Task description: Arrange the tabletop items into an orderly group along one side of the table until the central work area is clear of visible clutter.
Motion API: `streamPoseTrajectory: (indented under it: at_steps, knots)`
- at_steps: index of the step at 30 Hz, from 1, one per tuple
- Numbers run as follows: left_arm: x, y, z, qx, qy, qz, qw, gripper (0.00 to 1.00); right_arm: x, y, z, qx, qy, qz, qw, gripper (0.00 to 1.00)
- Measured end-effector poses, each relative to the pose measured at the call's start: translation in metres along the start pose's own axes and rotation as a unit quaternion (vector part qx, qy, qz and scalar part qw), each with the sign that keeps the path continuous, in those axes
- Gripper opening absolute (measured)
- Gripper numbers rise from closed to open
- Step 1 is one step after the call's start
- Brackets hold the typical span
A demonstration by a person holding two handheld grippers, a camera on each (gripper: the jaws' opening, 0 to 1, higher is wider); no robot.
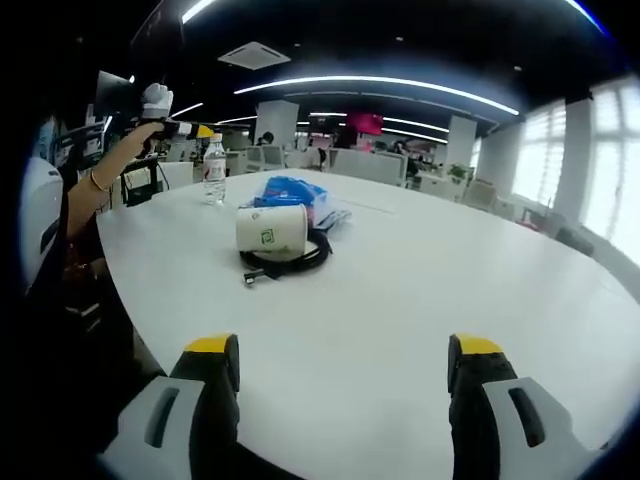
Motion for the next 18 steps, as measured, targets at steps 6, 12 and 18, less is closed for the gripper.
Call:
streamPoseTrajectory:
  at_steps: [6,12,18]
  knots:
    - [-0.006,-0.004,0.003,0.002,-0.013,-0.031,0.9994,0.50,0.001,0.000,-0.002,0.000,0.006,0.002,1.0000,0.84]
    - [-0.016,-0.008,0.011,0.015,-0.032,-0.051,0.9980,0.53,0.002,-0.001,-0.005,-0.001,0.011,0.000,0.9999,0.84]
    - [-0.027,-0.008,0.020,0.017,-0.067,-0.057,0.9960,0.54,0.004,0.000,-0.007,-0.002,0.015,0.001,0.9999,0.84]
Point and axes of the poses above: the point that each gripper's makers call its tool centre point, and the gripper's own axes: x roughly forward along the fingers, z roughly to its right, y roughly out of its top, the point moved 10 cm from there along -x, roughly backward along the fingers, and after that the axes turned 13 degrees about z, right-handed, at the moved point
